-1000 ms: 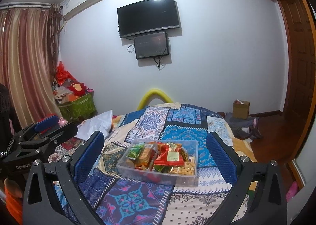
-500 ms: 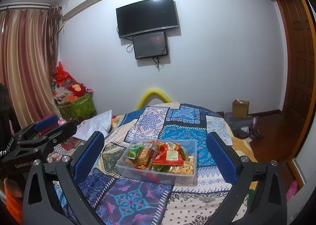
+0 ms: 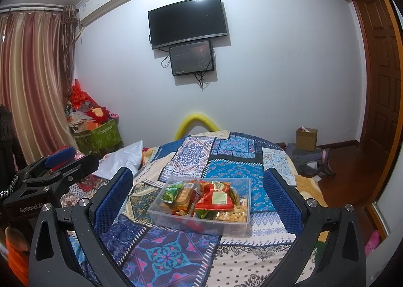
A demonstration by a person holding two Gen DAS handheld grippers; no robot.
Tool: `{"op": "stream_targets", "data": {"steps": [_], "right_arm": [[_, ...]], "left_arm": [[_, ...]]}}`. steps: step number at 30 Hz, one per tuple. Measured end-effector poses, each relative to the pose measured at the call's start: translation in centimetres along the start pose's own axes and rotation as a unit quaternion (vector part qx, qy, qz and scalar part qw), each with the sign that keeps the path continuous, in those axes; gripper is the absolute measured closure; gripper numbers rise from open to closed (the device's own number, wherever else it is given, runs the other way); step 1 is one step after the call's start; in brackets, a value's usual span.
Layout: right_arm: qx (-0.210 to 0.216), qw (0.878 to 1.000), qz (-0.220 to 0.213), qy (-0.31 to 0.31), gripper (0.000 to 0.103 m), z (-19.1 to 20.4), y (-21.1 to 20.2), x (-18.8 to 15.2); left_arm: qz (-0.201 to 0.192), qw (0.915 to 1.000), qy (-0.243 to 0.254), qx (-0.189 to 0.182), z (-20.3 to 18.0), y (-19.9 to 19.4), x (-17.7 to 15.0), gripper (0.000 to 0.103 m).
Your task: Organize snacks
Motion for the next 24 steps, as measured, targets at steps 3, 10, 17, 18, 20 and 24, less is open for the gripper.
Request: {"op": "stream_targets", "data": {"steps": [3,10,17,18,20,24], "right_arm": [[0.000,1.000,0.000,0.000,0.000,-0.03,-0.03,0.06],[-0.001,1.000,0.000,0.000,0.000,-0.11,-0.08,0.02],[-0.003,1.000,0.000,0.002,0.000,-0.21,-0.22,-0.01],[-0.003,1.000,0.000,0.002,0.000,-0.22,-0.21,0.00],[-0.003,1.000,0.000,0.002,0.000,-0.20,-0.22,-0.03],[-0.005,1.000,0.001,0.001,0.000,-0.14,-0.21,0.00]], "left_arm": [[0.000,1.0000,0.000,-0.002,-0.04,0.00,0.03,0.001],[0.000,1.0000,0.000,-0.003,-0.22,-0.15,-0.09,0.001],[-0.008,0.9999,0.005,-0.004,-0.51,-0.45,-0.09,0.001],[-0.007,0.9999,0.005,-0.006,-0.59,-0.44,-0.13,0.001],[-0.007,0.9999,0.006,-0.008,-0.64,-0.39,-0.20,0.001],[-0.002,0.9999,0.004,-0.013,-0.69,-0.17,-0.46,0.001]]}}
Point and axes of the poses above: each gripper's, at about its wrist camera, not at the fingertips, and y roughly the way its jaws point, z to its left, x to its top, the point moved 10 cm from there along y, roughly the way its jaws point, and after that the axes turned 8 degrees about x, right-handed, at the moved point
